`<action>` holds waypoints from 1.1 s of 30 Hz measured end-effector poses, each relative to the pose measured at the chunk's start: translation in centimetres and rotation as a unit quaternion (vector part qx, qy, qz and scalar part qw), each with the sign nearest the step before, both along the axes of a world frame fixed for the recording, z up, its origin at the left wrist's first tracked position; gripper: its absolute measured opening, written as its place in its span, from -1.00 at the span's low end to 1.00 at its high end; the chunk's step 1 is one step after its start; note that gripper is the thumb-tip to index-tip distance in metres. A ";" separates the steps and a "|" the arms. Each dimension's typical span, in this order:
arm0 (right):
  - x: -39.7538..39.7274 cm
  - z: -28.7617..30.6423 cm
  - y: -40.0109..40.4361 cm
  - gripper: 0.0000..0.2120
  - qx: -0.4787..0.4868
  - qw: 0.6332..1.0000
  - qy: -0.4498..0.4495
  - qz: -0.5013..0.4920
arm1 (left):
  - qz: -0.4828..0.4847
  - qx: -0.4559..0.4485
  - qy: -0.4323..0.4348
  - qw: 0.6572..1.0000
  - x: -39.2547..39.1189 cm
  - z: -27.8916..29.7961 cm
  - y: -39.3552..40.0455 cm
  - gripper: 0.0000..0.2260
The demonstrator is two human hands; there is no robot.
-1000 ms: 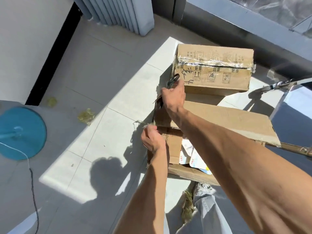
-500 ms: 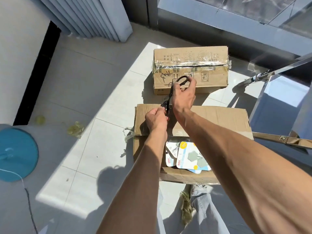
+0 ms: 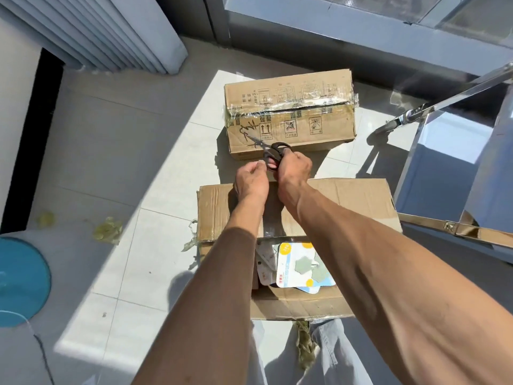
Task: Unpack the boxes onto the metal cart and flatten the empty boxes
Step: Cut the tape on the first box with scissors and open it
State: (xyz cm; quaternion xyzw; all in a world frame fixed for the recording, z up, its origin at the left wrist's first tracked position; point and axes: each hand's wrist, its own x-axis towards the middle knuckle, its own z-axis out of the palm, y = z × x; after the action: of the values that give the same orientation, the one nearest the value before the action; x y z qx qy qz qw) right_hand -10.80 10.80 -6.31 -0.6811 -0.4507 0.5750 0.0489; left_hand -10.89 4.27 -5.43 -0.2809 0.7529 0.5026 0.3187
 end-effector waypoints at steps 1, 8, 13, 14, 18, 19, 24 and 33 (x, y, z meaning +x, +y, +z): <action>-0.5 -0.2 0.8 -0.80 -0.013 1.000 0.006 -0.021 | -0.022 -0.031 -0.007 0.999 0.1 -0.2 -0.2 -0.82; -4.9 -5.0 4.6 -0.93 -0.035 0.998 0.009 -0.043 | -0.180 -0.127 0.052 0.974 1.8 -2.5 -1.9 -0.83; -6.7 -9.2 4.1 -0.89 -0.131 0.986 0.099 0.007 | -0.124 -0.062 0.096 0.986 1.4 -5.6 -3.5 -0.85; -6.8 -9.6 3.6 -0.90 -0.129 0.988 0.081 0.018 | -0.115 -0.062 0.110 0.985 1.7 -5.8 -3.6 -0.85; -6.3 -9.8 1.4 -0.50 -0.079 0.992 0.015 0.102 | -0.133 -0.101 0.161 0.973 3.4 -4.7 -3.4 -0.91; -5.9 -9.4 1.0 -0.47 -0.059 0.989 0.006 0.135 | -0.163 -0.108 0.175 0.965 3.9 -4.2 -3.5 -0.94; -2.4 -5.5 -1.2 -0.72 0.121 0.939 -0.026 0.319 | -0.377 -0.074 0.012 0.923 9.5 0.2 -5.3 -0.57; 14.0 2.7 -5.0 -0.80 0.232 0.805 -0.011 0.546 | -0.480 -0.242 0.135 0.832 15.8 1.2 -9.4 -0.82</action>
State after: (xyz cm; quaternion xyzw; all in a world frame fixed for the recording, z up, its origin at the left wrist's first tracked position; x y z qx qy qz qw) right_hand 3.24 5.76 -3.59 -0.2973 -0.8685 0.3776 -0.1211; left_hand 4.92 -5.09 -4.23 0.1188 0.9262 0.1208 0.3369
